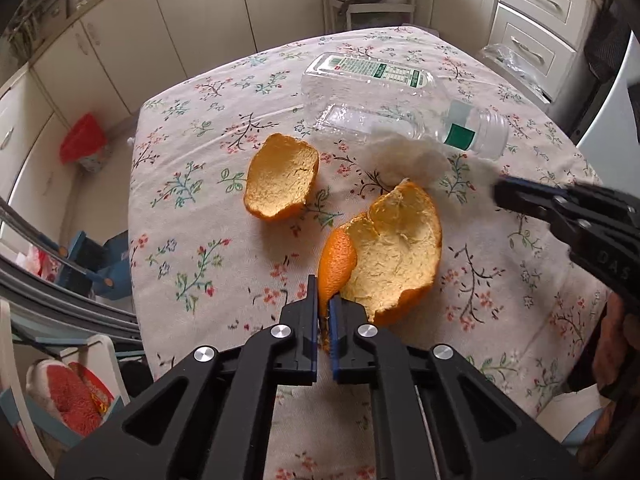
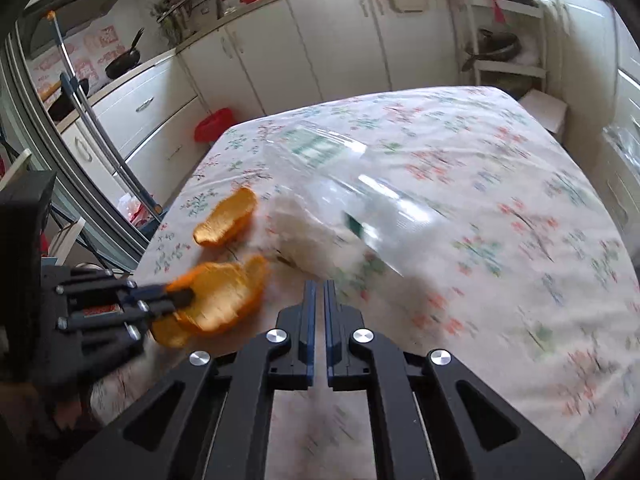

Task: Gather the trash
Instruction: 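Grasp the orange peel with the left tool while the right tool grasps the white tissue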

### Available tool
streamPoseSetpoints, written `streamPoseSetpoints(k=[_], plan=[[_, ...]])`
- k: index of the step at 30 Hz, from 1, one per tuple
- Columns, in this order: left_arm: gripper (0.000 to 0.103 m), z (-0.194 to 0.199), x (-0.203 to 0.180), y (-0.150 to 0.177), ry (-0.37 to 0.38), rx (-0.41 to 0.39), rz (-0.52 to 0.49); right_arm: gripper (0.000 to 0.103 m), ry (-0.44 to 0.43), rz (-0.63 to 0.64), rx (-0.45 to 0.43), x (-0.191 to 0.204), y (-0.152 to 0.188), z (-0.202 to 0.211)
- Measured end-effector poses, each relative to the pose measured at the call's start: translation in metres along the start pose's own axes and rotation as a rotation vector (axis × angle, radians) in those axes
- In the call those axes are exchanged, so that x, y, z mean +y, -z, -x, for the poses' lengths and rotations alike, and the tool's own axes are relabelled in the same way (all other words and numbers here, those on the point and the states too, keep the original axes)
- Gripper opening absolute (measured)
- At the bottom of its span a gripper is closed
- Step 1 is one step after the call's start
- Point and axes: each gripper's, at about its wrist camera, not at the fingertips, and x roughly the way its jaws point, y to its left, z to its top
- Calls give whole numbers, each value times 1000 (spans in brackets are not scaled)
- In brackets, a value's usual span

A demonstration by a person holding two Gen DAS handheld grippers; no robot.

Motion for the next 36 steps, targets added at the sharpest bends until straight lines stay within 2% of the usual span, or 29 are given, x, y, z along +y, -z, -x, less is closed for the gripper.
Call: streamPoseSetpoints(k=[4,7,8,9,11,15,20,22,23,25,30,36], plan=[[3,16,5,7,-4,-24,50,5,2,-31,6,-19,14,14],[3,25,13,13,-21,-30,96,5,-25,-38,35,-22,12,9],[3,25,15,15,-35,-25,104,11,-31,-37,37,-20,11,7],[3,25,17,17,-48,-17,110,25,-37,-33,36,-17,8,4],[3,24,23,20,-53,-2,116,42,-39,-15,28,-6,2,-4],[4,19,25,22,-50,20,97,45,-21,22,34,16,-15,-25],[5,17,24,20,-49,8,64,45,26,-5,33,22,-32,-49],[9,15,23,18,-42,5,60,38,29,-6,47,21,-35,-58],[11,14,21,18,-39,6,55,22,32,-1,52,22,-34,-60],[13,10,17,16,-39,15,35,18,25,5,49,21,-35,-60],[12,5,9,16,-18,32,10,16,21,41,37,17,-21,-40],[5,16,11,17,14,12,78,16,0,47,46,1,14,-3]])
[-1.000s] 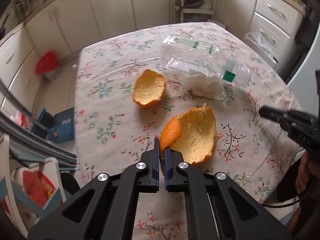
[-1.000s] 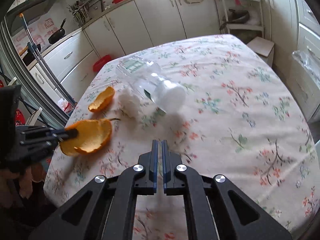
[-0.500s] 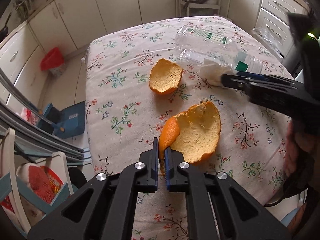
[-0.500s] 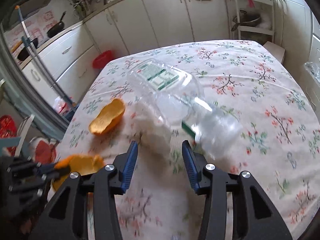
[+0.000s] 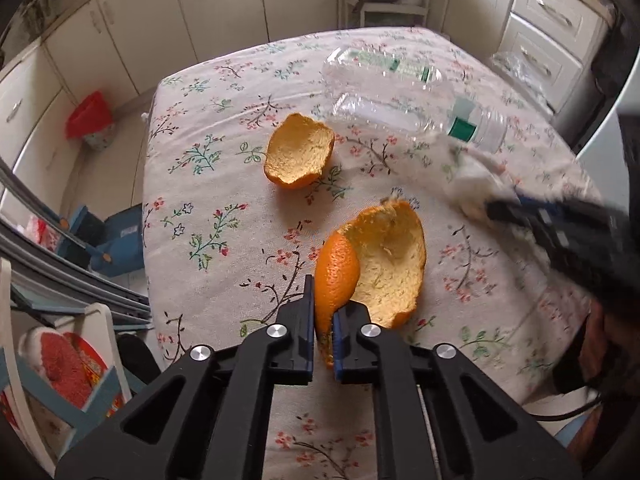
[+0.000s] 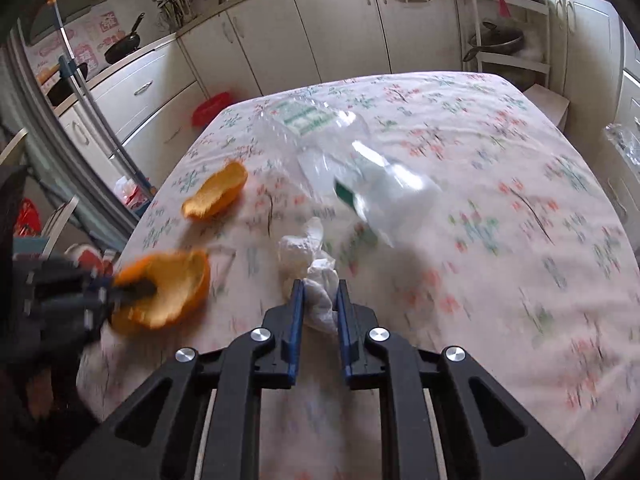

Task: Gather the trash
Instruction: 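Grasp the orange peel with the left tool while the right tool grasps the white tissue, then lift the orange peel and tissue and carry them toward the yellow bucket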

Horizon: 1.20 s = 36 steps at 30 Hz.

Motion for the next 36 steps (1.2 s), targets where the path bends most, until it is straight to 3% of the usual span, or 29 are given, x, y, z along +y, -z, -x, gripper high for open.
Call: streamPoseSetpoints(k=[7,13,17,23,36], plan=[[3,27,-16,0,2,-97,51,16,17,-20,-22,-26,34,47],[3,61,-72,10,-66,-258,25,16,53,-13,-85,-36,53,82],[3,72,-117,17,-73,-335,-10,16,67,-18,-118,-44,61,97],[3,72,-158,20,-60,-371,-22,16,81,-48,-180,-61,69,120],[3,67,-201,20,-56,-416,-43,17,165,-113,-252,-103,89,152]])
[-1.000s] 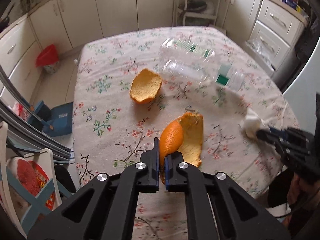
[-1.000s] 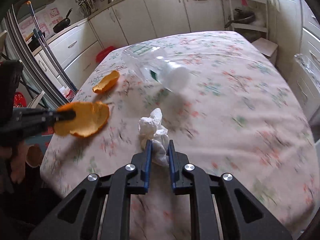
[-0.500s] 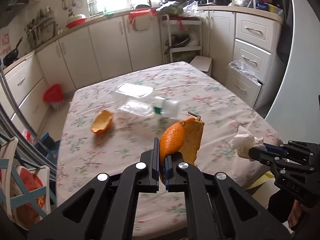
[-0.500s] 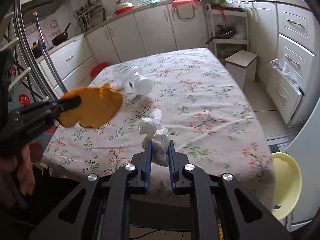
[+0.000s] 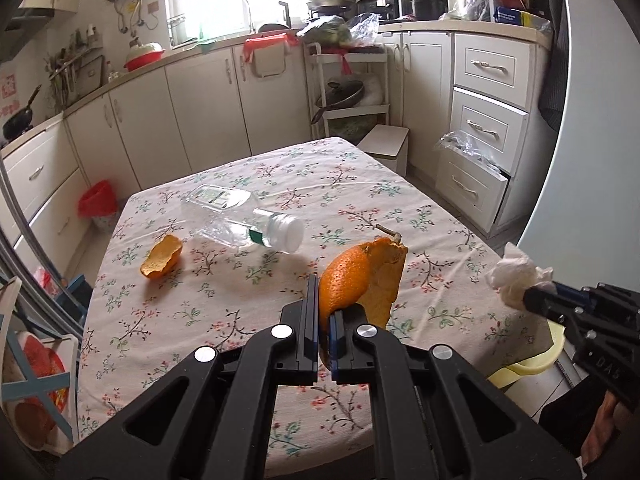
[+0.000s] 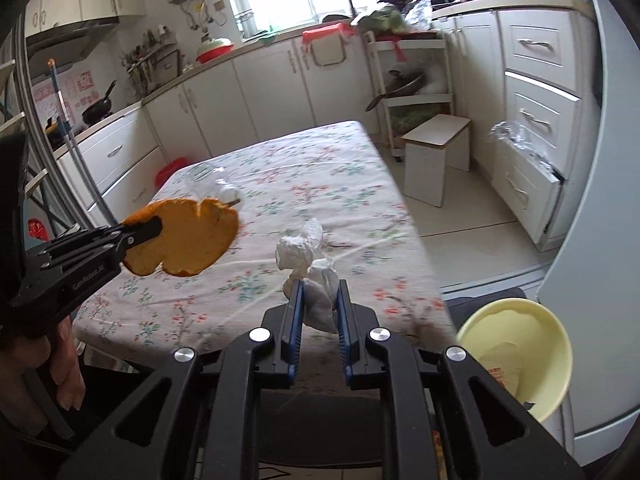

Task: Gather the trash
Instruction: 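Lift the orange peel and tissue and carry them toward the yellow bucket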

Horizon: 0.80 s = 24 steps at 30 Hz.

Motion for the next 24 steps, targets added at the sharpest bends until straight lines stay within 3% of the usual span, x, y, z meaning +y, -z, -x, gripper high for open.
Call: streamPoseSetpoints(k=[9,18,24], plan=[[3,1,-12,-4,12,-36,3,17,68,-58,-33,-32,1,15],[3,9,-40,-18,93,-121,-2,19,139,-108,-54,-60,6,31],[3,7,-65,-29,147,-134,-12,19,170,-169,-54,-87,10,37]])
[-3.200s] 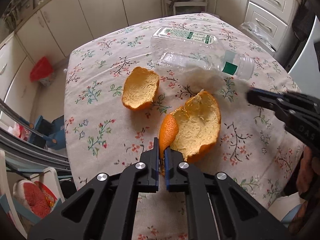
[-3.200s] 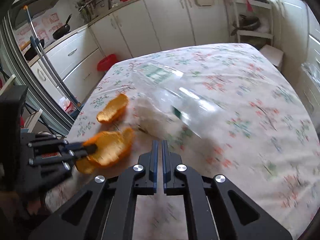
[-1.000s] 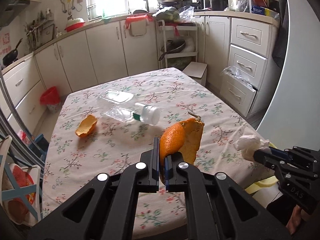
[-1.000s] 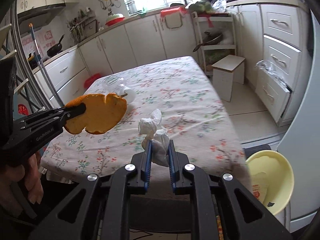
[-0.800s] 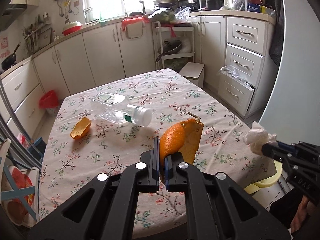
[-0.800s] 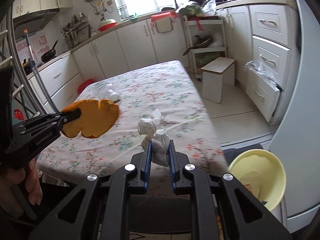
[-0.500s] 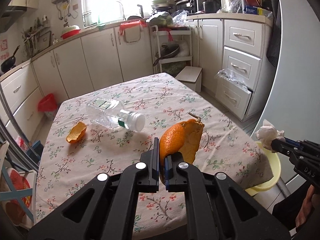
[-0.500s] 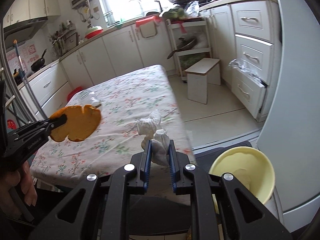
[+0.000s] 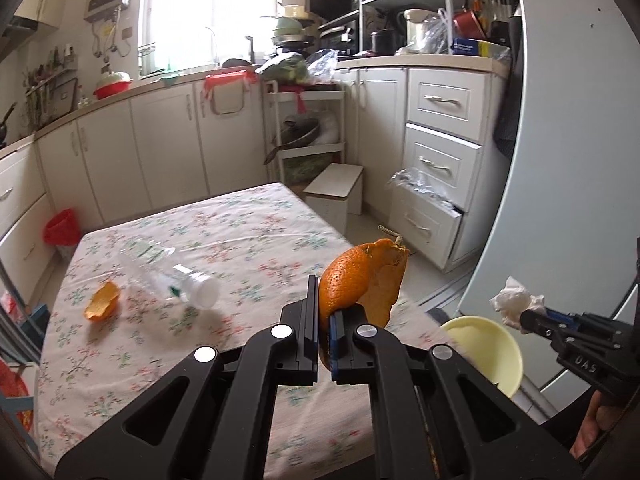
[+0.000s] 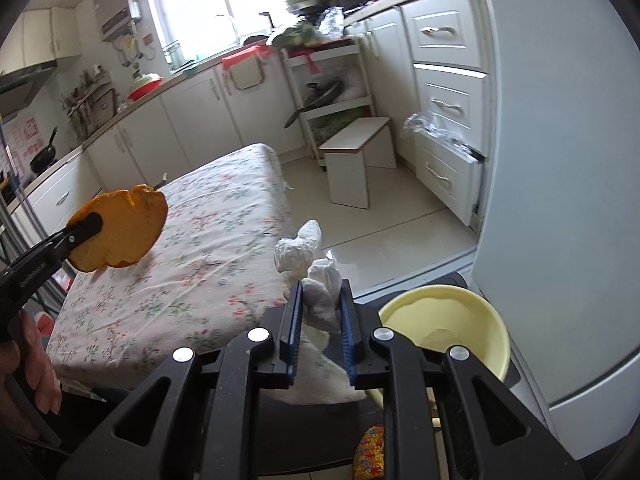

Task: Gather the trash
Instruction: 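Lift the orange peel and tissue and carry them toward the yellow bucket, then open the right tool to drop the tissue while the left tool drops the orange peel into the bucket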

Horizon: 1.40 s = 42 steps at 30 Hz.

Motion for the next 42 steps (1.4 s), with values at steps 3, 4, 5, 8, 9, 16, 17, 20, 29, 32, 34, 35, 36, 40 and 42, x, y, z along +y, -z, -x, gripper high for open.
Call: streamPoseSetpoints(k=[3,4,5,8,9,16,17,20,29,32,34,35,36,40,42], plan=[[3,-8,-22,-2,37,12,-21,19,21,-29,4,-14,1,1],[3,-10,-29,-2,47,16,-29,19,28,-42,7,-19,2,1],[3,-14,-39,-2,65,24,-41,19,32,-51,9,-23,2,1],[3,-24,-66,-1,106,42,-64,20,54,-91,19,-38,3,-1],[3,-26,-73,0,118,46,-68,20,60,-101,22,-42,4,-1],[3,-57,-129,2,191,88,-108,20,111,-169,45,-67,8,-7],[3,-64,-137,1,201,98,-112,20,118,-179,48,-70,8,-8],[4,-79,-156,2,227,127,-135,25,149,-212,60,-83,11,-10],[16,-112,-189,10,298,264,-212,47,185,-297,53,-109,16,-4],[20,-104,-181,12,287,256,-194,50,171,-301,39,-108,16,0],[23,-99,-173,12,291,258,-189,55,167,-290,19,-106,15,5],[24,-99,-171,13,292,263,-189,56,169,-285,9,-104,14,6],[25,-101,-171,14,295,273,-191,56,171,-282,-5,-103,13,10],[25,-115,-178,13,381,325,-149,57,183,-285,-57,-104,8,22],[26,-126,-184,15,397,371,-137,58,189,-283,-63,-104,7,24]])
